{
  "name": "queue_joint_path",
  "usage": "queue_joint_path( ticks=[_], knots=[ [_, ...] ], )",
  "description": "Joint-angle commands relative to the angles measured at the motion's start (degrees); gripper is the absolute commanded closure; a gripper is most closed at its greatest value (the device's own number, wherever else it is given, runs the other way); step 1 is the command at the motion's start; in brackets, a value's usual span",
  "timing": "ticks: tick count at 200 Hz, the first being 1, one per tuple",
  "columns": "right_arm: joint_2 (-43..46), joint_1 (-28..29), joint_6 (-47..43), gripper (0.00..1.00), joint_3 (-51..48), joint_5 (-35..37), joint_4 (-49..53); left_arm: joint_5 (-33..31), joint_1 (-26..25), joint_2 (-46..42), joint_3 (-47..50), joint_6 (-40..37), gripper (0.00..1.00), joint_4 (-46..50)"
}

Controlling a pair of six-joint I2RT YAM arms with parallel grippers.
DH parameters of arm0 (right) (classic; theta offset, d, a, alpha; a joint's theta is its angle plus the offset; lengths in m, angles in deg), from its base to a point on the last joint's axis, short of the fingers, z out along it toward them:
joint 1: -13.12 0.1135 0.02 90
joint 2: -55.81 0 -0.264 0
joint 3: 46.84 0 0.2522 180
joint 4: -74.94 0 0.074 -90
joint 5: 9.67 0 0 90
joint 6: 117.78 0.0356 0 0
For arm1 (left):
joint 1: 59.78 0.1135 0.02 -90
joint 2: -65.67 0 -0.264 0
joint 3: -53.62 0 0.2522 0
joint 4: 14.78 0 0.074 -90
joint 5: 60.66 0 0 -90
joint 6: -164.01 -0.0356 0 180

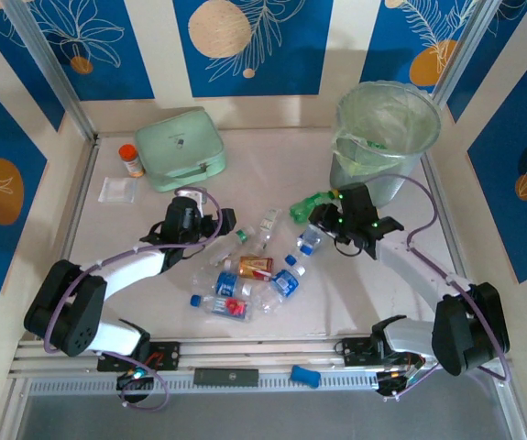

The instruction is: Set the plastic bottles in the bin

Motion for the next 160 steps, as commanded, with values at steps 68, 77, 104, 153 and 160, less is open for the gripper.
queue_joint_path(
  ticks=[68, 77, 104, 153, 160],
  knots=[
    [-6.13, -1.86, -23.38, 0.51, 29.78, -3.62, 1.27, 0.21, 0.64, -2.90, -0.21, 0.42, 0.00, 0.78],
    [-6.74, -2.86, -24.45, 0.51, 32.33, -3.80, 0.88, 0.12, 0.64, -3.14, -0.38, 0.33, 0.00, 1.13],
    [-9.03, -7.15, -26.31, 0.51, 40.41, -4.74, 1.61, -0.36, 0.64, -3.62, -0.75, -0.11, 0.00, 2.18],
    [-13.69, -17.48, -29.13, 0.50, 48.49, -0.22, 2.81, 0.62, 0.64, -2.56, -2.97, 0.11, 0.00, 2.95],
    [-14.43, -19.14, -29.30, 0.50, 48.97, 0.44, 2.88, 0.89, 0.64, -2.25, -3.69, 0.01, 0.00, 3.24]
  ],
)
